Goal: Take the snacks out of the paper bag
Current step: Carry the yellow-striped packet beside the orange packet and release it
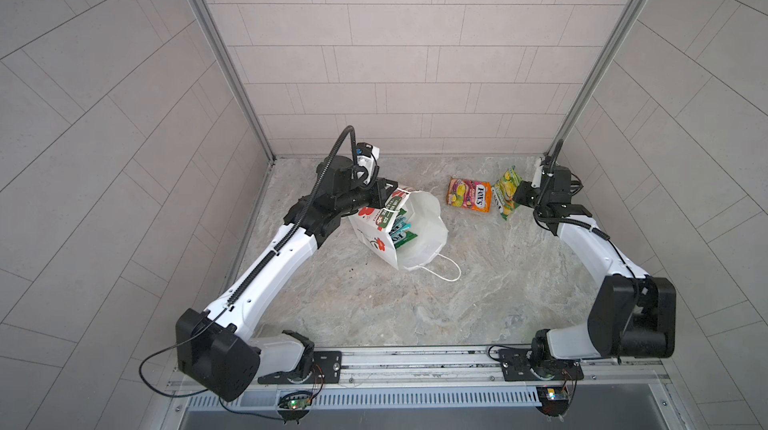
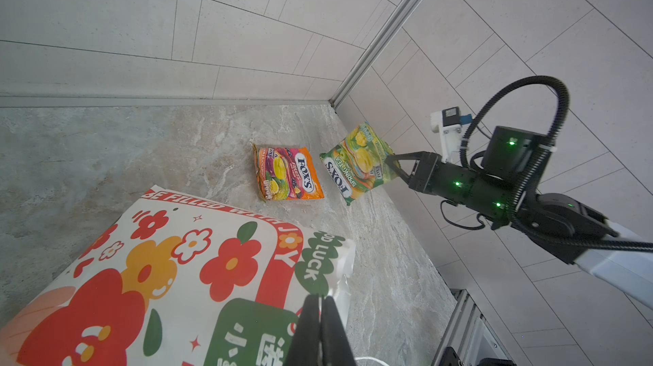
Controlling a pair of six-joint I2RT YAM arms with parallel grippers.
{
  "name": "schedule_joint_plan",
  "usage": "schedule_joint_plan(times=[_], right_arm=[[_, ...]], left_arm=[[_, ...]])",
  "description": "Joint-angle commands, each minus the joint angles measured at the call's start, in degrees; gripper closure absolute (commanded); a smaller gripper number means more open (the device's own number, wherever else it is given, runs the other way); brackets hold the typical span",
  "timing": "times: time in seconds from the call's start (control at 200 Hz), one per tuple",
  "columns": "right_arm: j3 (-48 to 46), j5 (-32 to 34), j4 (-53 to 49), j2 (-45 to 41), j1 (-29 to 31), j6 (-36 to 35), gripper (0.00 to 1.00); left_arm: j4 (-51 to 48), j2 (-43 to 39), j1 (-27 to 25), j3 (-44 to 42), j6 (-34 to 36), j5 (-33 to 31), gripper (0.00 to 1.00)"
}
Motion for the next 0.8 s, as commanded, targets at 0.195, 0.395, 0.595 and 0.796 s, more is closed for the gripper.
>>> schedule_joint_plan(times=[0.195,0.395,0.595,0.796], right_arm=[[1.7,-16.2,16.7,15.0,-9.6,9.6,1.00],[4.1,-18.8,13.2,21.5,-12.6,7.9,1.00],[7.5,-17.5,7.2,24.6,-12.9,5.8,0.97],[6.3,-10.9,3.8,20.7,-12.8,4.2,0.57]], left_arm=[[2.0,-1.1,0.1,-0.1,0.6,0.4,1.00],[2.0,-1.1,0.1,-0.1,0.7,0.4,1.00],[2.0,-1.0,0.1,-0.1,0.8,0.5,1.00],[2.0,-0.7,0.1,0.0,0.8,0.7,1.00]])
